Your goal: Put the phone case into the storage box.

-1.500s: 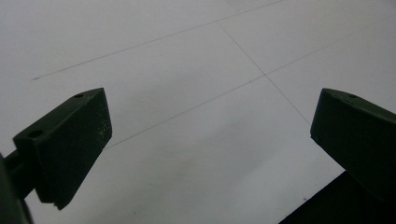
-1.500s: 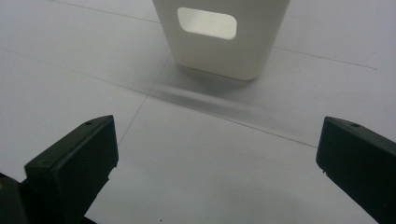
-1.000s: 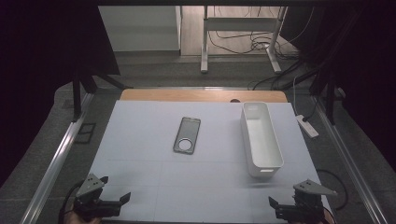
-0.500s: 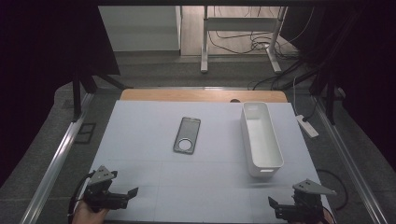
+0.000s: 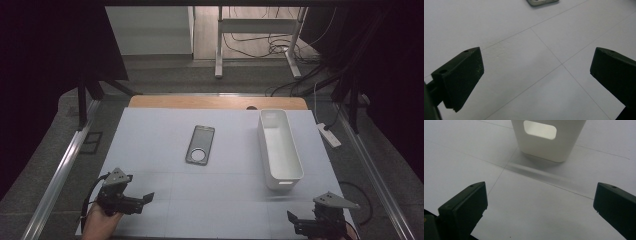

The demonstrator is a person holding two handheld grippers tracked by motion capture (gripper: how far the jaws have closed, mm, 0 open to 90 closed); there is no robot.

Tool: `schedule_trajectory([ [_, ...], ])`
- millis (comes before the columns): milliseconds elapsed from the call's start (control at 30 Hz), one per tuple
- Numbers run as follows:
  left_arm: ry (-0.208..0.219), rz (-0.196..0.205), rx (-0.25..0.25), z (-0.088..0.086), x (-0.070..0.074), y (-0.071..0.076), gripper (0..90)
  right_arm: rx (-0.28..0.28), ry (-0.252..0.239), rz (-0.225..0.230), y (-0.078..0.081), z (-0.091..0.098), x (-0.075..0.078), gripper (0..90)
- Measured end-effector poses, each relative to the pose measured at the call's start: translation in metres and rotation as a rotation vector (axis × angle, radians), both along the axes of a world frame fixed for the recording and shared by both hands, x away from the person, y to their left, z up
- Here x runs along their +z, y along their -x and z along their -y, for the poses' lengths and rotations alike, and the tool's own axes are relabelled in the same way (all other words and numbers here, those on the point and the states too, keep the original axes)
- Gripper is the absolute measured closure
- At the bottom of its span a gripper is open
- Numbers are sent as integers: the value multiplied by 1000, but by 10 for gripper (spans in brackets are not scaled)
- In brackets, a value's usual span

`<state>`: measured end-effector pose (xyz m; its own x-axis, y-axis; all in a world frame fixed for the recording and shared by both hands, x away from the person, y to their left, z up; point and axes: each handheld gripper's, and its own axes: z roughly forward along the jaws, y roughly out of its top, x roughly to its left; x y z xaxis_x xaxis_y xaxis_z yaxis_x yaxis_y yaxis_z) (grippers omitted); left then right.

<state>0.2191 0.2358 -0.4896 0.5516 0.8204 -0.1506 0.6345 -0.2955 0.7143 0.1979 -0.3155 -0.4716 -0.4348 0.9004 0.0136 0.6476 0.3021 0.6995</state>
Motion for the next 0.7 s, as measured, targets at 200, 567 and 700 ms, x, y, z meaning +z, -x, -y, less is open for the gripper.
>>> schedule_trajectory([
  [200,5,-1,-15,4,2,-11,0,10,13,1,0,-2,0,0],
  [567,34,-8,-30,12,8,-32,0,14,12,2,0,-2,0,0],
  [700,25,-9,-42,17,11,-40,0,13,9,2,0,-2,0,0],
])
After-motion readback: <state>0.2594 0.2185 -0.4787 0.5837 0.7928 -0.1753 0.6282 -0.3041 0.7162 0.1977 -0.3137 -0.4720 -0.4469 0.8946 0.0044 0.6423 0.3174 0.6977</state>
